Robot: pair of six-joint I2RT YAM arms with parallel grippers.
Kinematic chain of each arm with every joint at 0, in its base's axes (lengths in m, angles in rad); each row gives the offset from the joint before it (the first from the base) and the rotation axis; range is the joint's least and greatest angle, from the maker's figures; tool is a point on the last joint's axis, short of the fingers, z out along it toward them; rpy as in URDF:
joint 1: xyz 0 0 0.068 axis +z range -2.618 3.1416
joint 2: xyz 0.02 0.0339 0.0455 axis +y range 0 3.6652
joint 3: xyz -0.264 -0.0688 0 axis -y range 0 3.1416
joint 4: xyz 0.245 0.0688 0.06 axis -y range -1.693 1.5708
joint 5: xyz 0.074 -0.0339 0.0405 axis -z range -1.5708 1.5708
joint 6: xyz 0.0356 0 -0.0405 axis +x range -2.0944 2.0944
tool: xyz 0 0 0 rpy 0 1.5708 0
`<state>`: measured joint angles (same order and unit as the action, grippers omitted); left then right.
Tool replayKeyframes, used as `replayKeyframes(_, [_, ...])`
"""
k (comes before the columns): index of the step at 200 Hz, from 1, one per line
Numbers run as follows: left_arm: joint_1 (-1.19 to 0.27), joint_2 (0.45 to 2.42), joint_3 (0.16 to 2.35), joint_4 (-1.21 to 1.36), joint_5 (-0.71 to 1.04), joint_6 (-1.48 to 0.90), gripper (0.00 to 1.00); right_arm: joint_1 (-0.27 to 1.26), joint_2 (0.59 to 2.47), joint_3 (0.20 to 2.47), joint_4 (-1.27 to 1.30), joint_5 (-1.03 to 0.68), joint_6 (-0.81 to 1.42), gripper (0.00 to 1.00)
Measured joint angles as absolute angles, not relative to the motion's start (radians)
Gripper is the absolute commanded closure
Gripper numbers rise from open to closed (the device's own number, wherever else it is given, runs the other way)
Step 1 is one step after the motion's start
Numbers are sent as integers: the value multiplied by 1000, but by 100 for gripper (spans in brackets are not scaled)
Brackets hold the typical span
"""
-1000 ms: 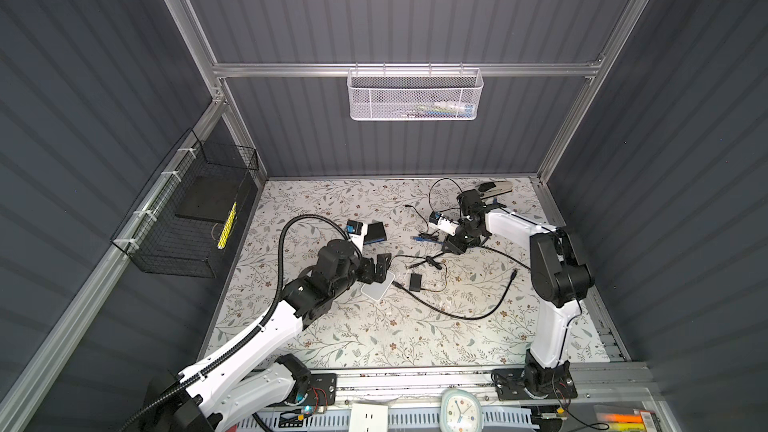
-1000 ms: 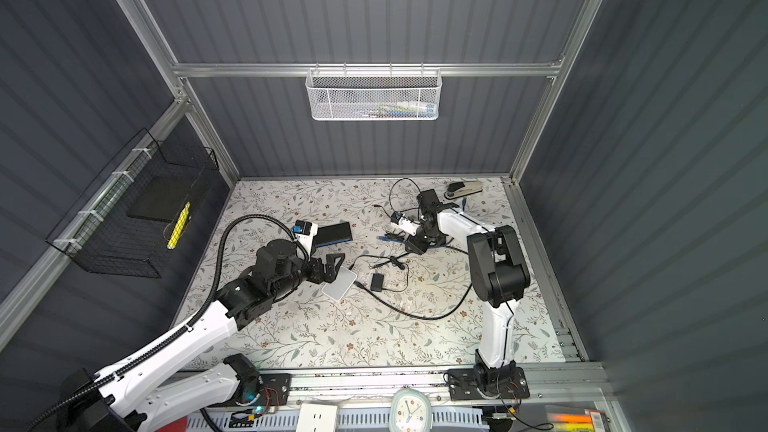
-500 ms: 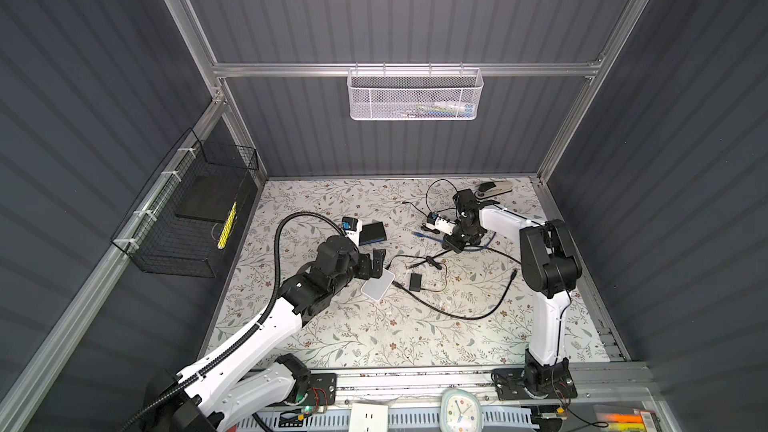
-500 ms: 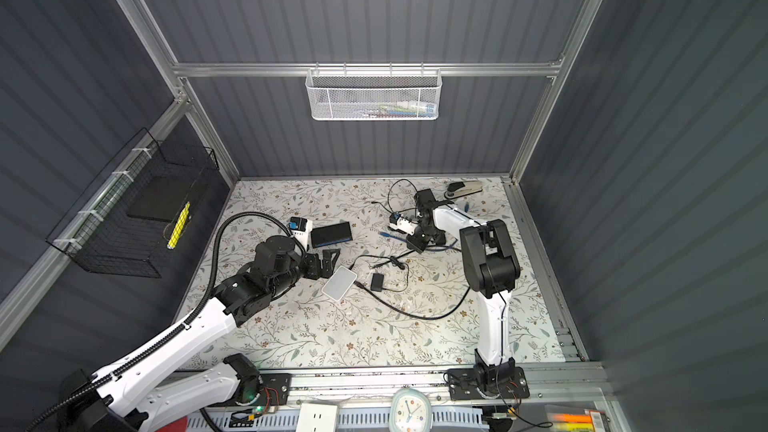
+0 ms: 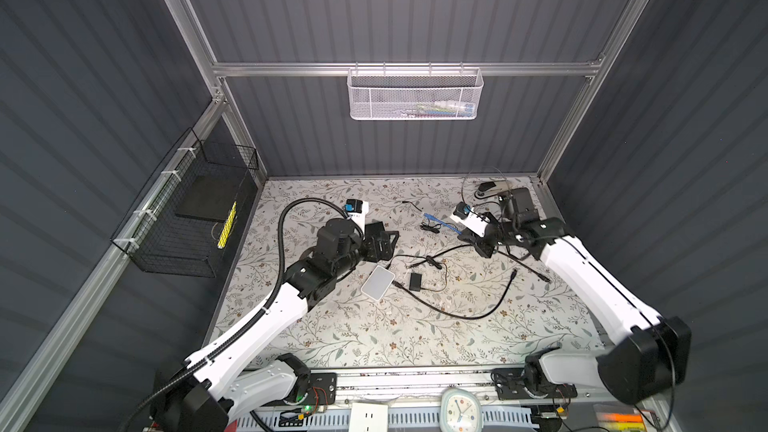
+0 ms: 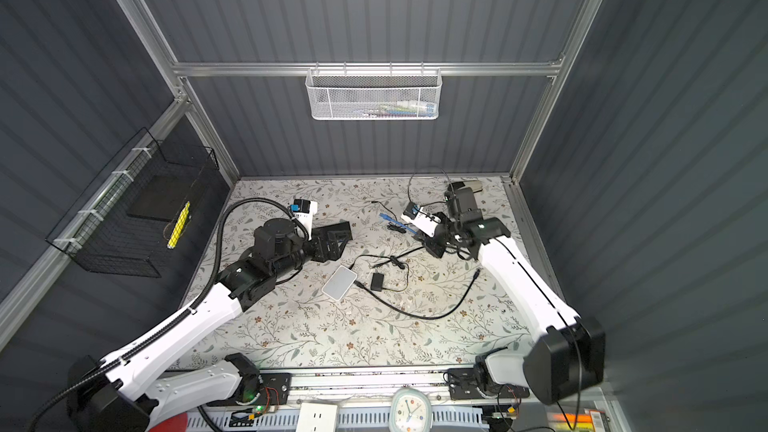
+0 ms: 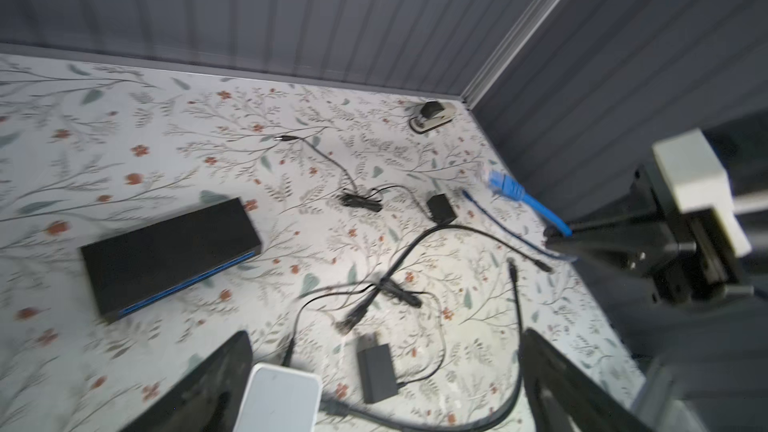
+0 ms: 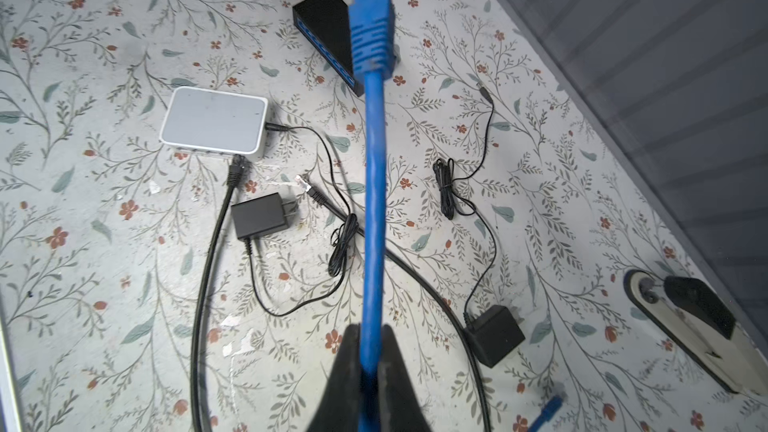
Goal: Insert the plug into the switch port
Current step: 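Grasp the blue ethernet cable plug with the right gripper while the left gripper withdraws, then lift the blue cable plug with the right gripper toward the left gripper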
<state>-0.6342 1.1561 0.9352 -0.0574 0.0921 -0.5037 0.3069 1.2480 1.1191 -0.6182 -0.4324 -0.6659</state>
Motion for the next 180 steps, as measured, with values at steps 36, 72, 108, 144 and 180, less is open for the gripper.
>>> replayKeyframes(36, [-612,1352,1021,136,377,-681,0,307,1094,982,-583,-439,-624,100])
replayKeyframes(72, [-594,1481,1087,246,625,-803,0,308,914,868,-506,-455,-621,100])
replayKeyframes(108, [-594,1551,1152,311,758,-893,6,315,851,836,-422,-442,-633,100])
replayKeyframes(144, [-607,1561,1163,348,787,-996,18,337,849,817,-348,-342,-673,100])
replayKeyframes(180, [-637,1563,1205,326,787,-1029,29,340,877,817,-327,-314,-701,100])
